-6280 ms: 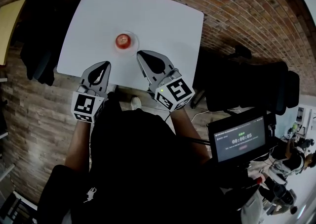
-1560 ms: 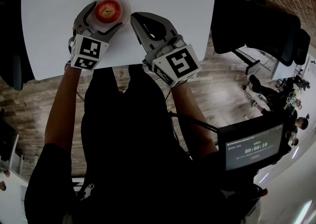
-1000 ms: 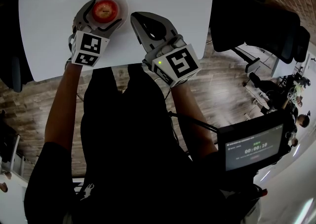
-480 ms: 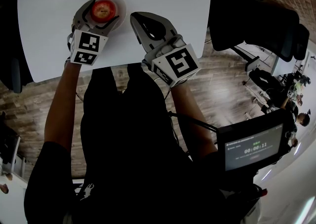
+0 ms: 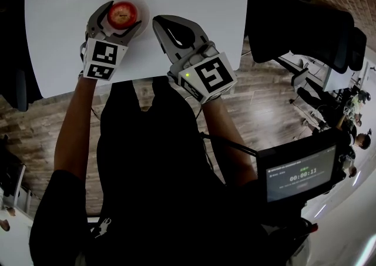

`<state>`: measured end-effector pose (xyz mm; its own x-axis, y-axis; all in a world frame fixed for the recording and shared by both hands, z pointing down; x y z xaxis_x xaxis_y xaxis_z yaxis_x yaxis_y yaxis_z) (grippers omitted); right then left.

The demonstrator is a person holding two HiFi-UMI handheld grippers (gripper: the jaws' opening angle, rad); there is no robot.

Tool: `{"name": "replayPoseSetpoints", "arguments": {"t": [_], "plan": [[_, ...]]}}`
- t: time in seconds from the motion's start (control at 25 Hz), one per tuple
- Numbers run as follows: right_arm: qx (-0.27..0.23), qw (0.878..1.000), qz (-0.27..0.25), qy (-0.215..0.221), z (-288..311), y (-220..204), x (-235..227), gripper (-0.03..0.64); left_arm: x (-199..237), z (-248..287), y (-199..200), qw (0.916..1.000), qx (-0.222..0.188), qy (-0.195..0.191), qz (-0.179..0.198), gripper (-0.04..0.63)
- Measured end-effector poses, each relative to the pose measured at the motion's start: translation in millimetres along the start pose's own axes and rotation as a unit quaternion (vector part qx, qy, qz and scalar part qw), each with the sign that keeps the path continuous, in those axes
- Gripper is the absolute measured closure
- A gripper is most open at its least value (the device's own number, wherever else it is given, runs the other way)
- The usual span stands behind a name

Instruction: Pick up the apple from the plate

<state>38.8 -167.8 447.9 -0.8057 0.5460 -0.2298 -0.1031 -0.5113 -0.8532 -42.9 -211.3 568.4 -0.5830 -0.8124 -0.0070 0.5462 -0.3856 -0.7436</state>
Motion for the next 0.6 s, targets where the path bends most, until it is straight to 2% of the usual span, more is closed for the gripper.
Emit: {"name": "replayPoseSetpoints", "arguments": {"t": [0.2,0.6], "plan": [[0.005,1.0,-0.001,0.004,-4.3,1.5,1.9,0.614,-3.3,-6.5,5.5,1.0,-0.005,0.006,0.0,0.179],[-0.031,0.999,-0.025,0.017,-11.7,25.3,12.7,0.614,-6.8,-33.0,14.7,0.9996,-0.013,0.024,-0.006,0.179]]}}
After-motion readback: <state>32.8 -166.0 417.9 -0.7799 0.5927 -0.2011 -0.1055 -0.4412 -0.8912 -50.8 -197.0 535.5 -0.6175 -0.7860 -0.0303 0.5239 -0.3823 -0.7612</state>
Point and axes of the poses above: the fingertips, and each gripper's own axes: z forward along the fingers, x to its left, y out of its top, the point moved 3 cm from there along -z, backward along the fingers, and after that the axes turned 7 degrees about x, right-handed, at the moved point
